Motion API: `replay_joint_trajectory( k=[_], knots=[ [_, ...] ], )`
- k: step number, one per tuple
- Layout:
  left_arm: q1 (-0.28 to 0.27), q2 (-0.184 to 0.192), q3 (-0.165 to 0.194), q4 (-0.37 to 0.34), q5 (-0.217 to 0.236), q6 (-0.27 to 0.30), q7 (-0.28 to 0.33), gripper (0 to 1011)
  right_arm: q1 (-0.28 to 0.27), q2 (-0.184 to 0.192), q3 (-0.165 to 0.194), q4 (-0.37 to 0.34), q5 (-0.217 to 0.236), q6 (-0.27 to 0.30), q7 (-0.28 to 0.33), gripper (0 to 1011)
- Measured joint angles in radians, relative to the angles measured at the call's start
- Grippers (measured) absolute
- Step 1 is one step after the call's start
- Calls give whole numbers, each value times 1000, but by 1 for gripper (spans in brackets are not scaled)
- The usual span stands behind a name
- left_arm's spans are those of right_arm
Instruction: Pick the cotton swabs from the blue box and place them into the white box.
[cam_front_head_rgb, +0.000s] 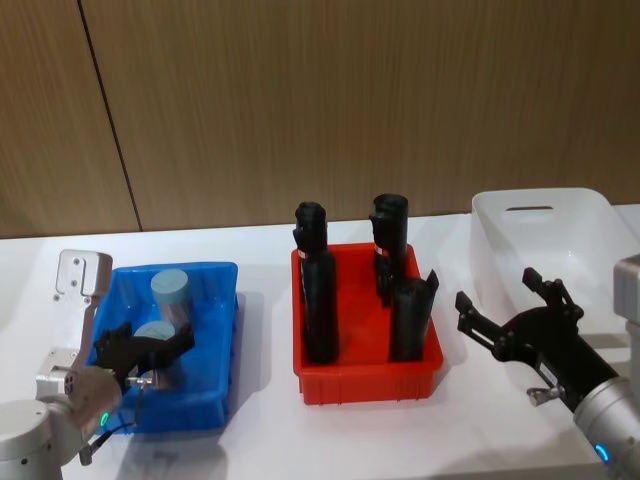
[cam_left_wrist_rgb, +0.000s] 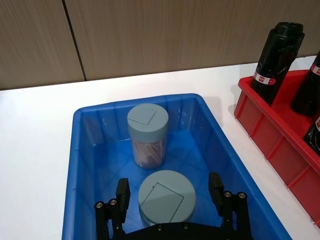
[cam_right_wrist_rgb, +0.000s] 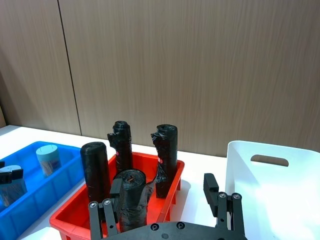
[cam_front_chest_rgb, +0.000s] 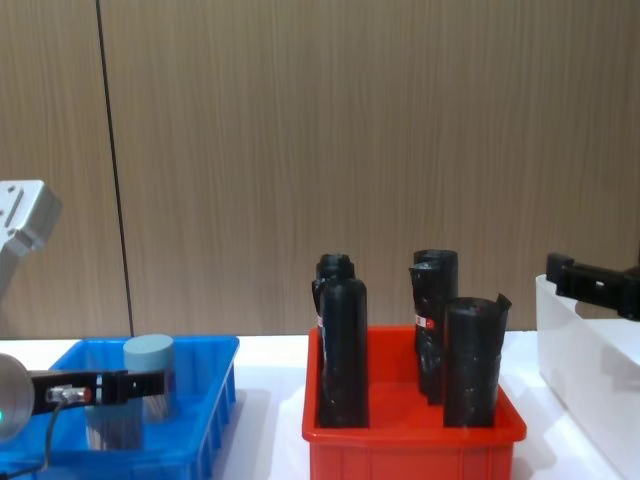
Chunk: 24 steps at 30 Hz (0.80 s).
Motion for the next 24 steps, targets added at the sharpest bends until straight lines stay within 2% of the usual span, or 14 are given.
replay_joint_trajectory(
  k=[6, 7, 11, 14, 24],
  knots=[
    [-2, -3, 0, 6, -1, 4, -1, 905, 0, 0, 0, 0, 0, 0, 0, 1001],
    [-2, -4, 1, 6, -1, 6, 0, 849, 0, 0, 0, 0, 0, 0, 0, 1001],
    [-1, -4, 1, 4, 3, 12, 7, 784, 0, 0, 0, 0, 0, 0, 0, 1002],
    [0, -4, 0, -4, 10, 19, 14, 671, 0, 0, 0, 0, 0, 0, 0, 1002],
    [4, 3, -2, -60, 52, 39, 28, 670, 0, 0, 0, 0, 0, 0, 0, 1002]
  ],
)
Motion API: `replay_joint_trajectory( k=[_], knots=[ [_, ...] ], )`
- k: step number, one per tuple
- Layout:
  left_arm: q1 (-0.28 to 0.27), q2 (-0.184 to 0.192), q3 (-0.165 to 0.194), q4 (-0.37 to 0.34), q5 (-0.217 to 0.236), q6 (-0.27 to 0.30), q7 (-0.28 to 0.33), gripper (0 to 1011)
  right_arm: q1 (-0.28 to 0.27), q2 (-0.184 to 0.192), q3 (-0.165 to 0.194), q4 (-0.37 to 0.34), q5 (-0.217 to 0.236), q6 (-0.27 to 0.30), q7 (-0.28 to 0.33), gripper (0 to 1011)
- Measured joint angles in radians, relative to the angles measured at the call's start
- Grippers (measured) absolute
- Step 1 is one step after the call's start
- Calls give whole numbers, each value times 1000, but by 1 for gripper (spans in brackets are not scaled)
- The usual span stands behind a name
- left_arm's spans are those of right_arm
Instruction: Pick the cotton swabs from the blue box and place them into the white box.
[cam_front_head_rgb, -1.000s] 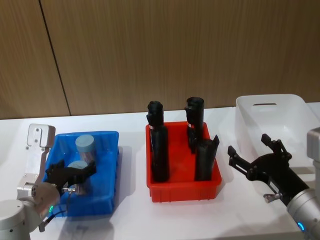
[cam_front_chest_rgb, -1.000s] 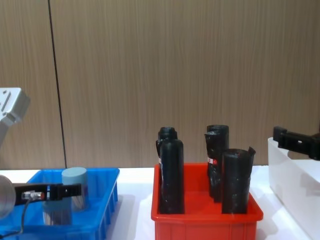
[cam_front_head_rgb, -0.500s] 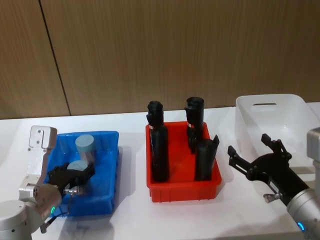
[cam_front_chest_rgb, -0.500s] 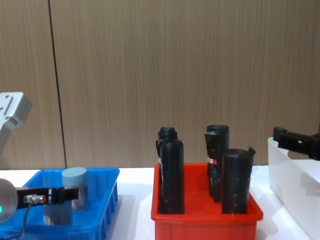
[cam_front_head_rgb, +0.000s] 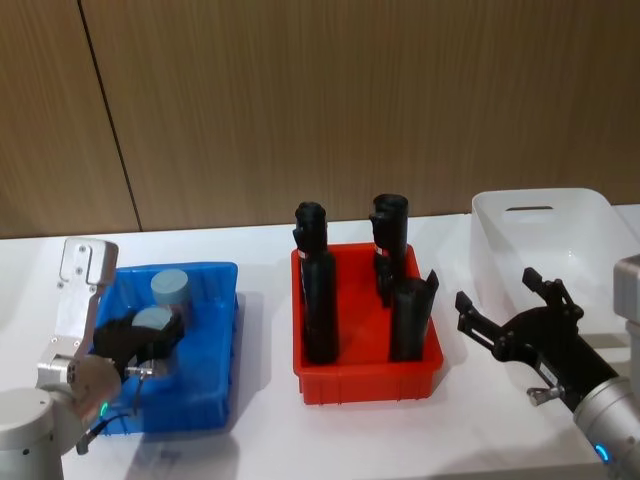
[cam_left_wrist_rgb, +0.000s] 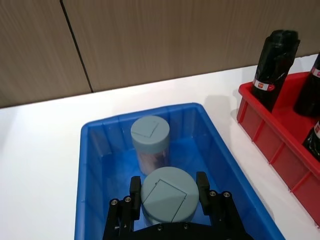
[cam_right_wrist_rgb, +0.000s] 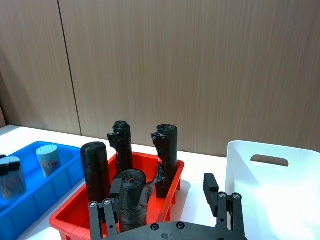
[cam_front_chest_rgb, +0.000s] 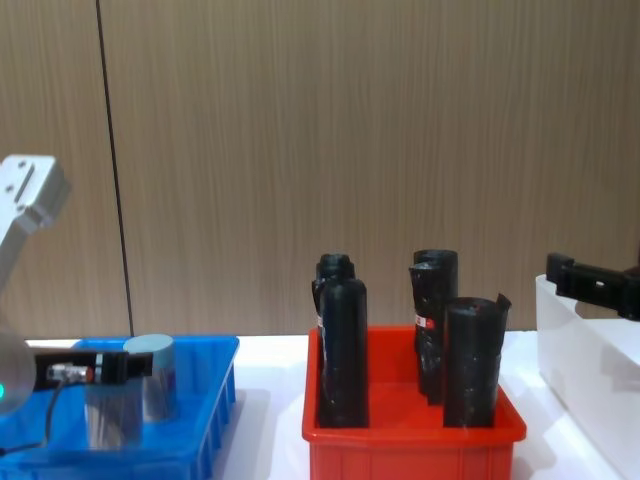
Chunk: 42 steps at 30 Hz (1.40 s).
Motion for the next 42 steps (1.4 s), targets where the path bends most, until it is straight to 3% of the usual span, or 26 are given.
replay_joint_trajectory(
  k=[12, 28, 42],
  knots=[
    [-17, 3, 0, -82, 53, 3, -53, 670, 0, 0, 0, 0, 0, 0, 0, 1001],
    [-87, -23, 12, -139, 79, -43, -236, 670, 0, 0, 0, 0, 0, 0, 0, 1001],
    [-156, -54, 22, -131, 65, -68, -381, 670, 0, 0, 0, 0, 0, 0, 0, 1001]
  ],
)
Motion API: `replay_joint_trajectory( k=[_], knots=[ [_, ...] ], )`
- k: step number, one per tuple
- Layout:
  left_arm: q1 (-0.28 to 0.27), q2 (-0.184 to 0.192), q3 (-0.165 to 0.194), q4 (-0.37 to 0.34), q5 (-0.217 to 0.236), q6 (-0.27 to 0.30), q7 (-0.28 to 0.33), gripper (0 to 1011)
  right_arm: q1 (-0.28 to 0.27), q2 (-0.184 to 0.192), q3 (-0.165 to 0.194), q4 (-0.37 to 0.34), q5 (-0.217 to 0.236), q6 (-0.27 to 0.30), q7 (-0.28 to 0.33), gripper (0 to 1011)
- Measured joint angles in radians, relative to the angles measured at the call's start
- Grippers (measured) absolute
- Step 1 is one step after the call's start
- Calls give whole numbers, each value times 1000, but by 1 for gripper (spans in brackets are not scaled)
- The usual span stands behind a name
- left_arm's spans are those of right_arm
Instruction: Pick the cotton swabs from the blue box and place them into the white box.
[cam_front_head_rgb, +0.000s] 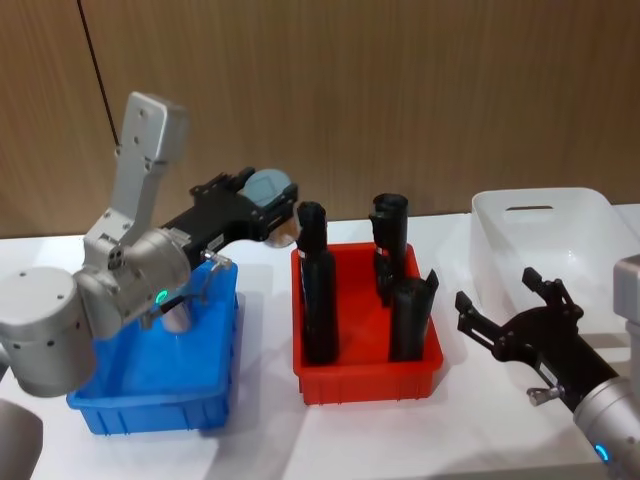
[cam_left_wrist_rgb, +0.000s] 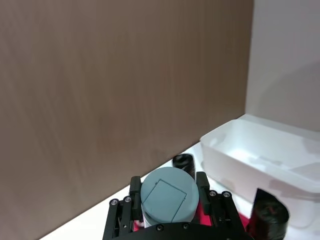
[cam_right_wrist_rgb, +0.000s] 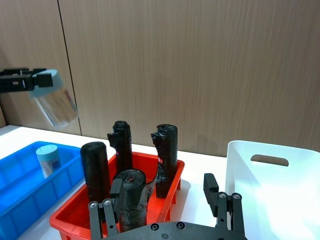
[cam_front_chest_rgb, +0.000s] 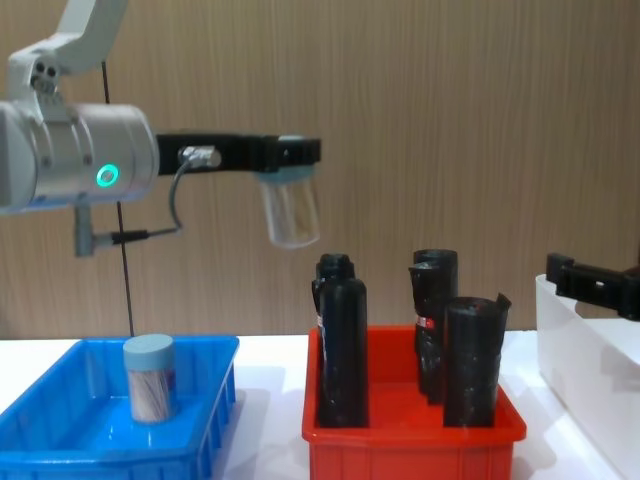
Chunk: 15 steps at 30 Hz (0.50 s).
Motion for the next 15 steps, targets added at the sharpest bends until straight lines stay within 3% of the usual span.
replay_joint_trajectory(
  k=[15],
  knots=[
    [-93, -31, 9, 76, -16, 59, -171, 670, 0, 0, 0, 0, 0, 0, 0, 1002]
  ],
)
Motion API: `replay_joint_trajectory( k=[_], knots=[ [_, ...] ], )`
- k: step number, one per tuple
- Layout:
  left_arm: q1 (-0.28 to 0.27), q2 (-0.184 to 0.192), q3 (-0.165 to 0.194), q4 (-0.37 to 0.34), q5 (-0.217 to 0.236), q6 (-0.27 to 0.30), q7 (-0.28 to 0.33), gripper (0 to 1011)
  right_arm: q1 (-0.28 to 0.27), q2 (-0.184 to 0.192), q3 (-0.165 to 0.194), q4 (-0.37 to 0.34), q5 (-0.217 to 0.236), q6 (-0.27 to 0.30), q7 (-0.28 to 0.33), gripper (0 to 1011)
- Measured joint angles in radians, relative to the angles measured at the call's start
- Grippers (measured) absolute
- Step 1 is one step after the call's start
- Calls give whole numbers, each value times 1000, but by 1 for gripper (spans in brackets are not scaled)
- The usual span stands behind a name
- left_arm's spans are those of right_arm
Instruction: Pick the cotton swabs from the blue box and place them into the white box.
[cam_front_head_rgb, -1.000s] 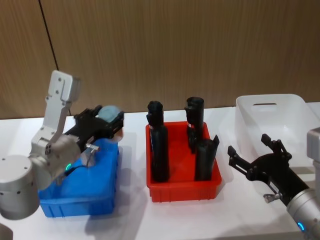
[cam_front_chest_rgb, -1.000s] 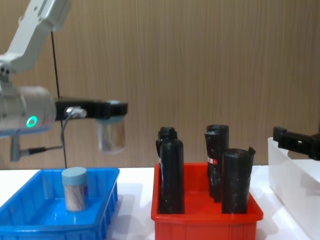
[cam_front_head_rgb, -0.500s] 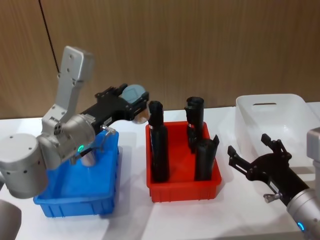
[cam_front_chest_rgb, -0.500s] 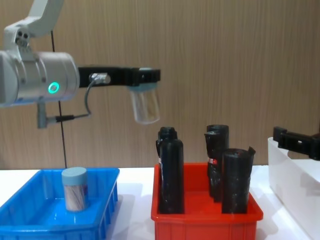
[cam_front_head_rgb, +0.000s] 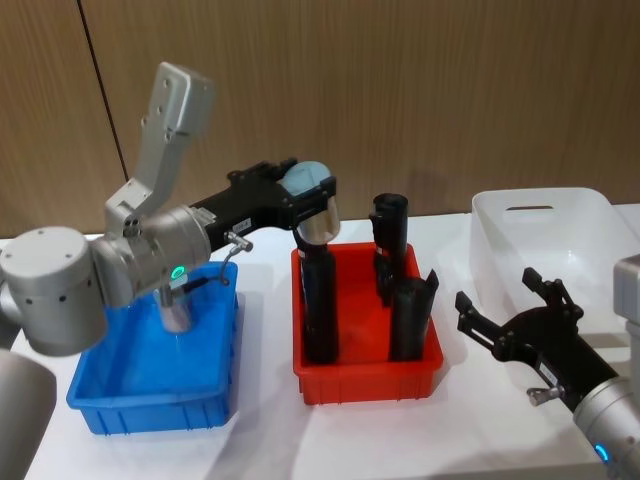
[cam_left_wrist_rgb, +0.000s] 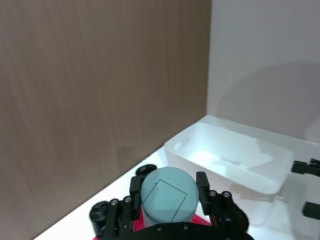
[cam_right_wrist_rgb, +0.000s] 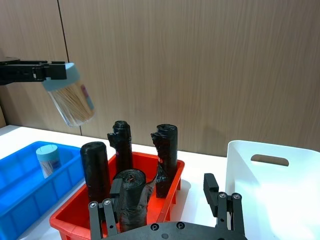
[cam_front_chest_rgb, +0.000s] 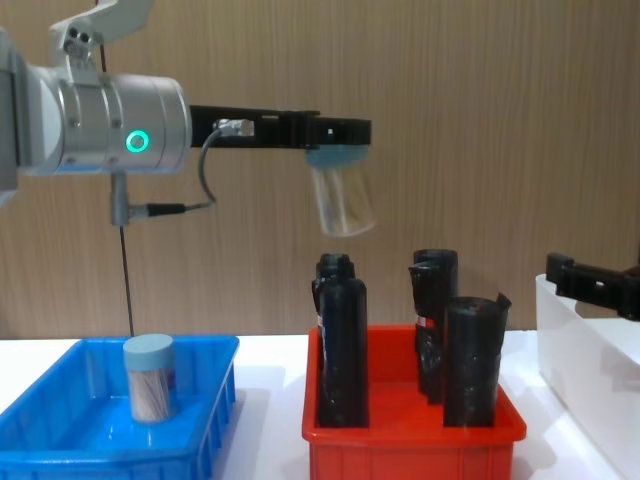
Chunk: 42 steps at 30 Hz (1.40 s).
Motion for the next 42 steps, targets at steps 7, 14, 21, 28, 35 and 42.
replay_joint_trajectory(
  k=[7, 14, 21, 28, 35, 42],
  knots=[
    [-56, -20, 9, 62, 1, 40, -87, 670, 0, 0, 0, 0, 0, 0, 0, 1001],
    [-117, -48, 25, 137, 7, 71, -172, 670, 0, 0, 0, 0, 0, 0, 0, 1001],
    [-160, -68, 38, 193, 14, 84, -224, 670, 0, 0, 0, 0, 0, 0, 0, 1002],
    [-184, -80, 46, 224, 17, 91, -252, 670, 0, 0, 0, 0, 0, 0, 0, 1001],
    [-198, -87, 50, 243, 19, 95, -269, 670, 0, 0, 0, 0, 0, 0, 1, 1001],
    [-205, -91, 52, 253, 20, 97, -278, 670, 10, 1, 2, -5, 7, 28, 25, 1001]
  ],
)
